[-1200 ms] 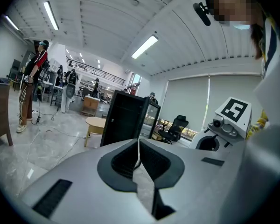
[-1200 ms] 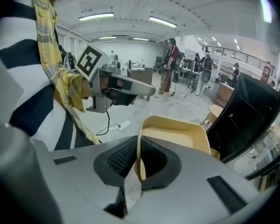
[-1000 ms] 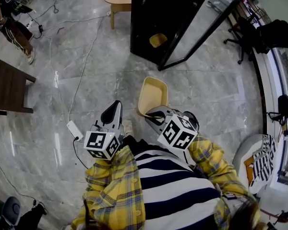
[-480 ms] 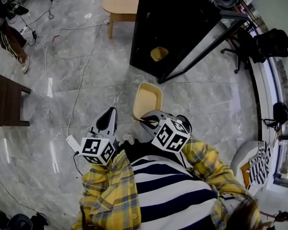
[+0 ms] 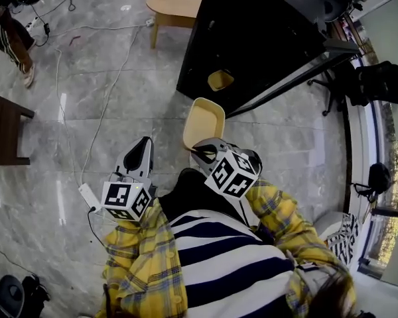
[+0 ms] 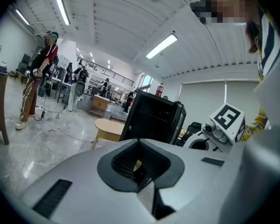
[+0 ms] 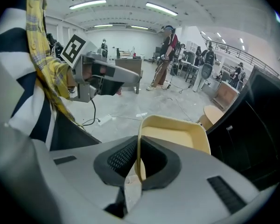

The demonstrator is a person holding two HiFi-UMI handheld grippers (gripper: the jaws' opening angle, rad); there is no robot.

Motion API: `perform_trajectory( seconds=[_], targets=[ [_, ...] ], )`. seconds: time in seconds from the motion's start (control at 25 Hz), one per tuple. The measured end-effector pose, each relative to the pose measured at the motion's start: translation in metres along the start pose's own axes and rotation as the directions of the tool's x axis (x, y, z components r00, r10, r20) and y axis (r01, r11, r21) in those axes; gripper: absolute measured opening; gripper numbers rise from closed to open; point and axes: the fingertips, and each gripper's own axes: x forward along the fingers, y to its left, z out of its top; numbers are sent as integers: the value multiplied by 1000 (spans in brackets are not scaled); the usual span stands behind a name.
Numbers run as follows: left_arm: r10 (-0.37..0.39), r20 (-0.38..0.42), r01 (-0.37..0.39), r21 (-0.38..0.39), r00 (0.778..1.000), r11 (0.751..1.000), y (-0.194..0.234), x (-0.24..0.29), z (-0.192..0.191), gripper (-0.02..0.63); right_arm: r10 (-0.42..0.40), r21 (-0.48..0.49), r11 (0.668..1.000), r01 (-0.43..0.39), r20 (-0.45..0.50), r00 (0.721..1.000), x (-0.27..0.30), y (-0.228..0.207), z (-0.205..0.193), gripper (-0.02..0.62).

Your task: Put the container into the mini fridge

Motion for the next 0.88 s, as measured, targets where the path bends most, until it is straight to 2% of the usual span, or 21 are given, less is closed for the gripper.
perform_trajectory(
  seconds=[0.12, 0.4, 0.64, 0.88],
  targets=[
    [36, 16, -36, 8, 999, 999, 4, 28, 6, 23, 39, -37, 999, -39, -8, 999, 7, -29, -4, 38],
    [50, 16, -51, 142, 999, 989, -14, 97, 20, 23, 79, -73, 994, -79, -6, 997, 8, -98, -18, 38],
    [57, 46, -64, 178, 997, 982, -25, 160, 37, 23, 67, -97, 993, -67, -11, 998, 8, -160, -36, 38],
    [41, 53, -54, 268, 998, 962, -31, 201, 58, 23, 60, -58, 996, -61, -30, 998, 21, -200, -52, 38]
  ],
)
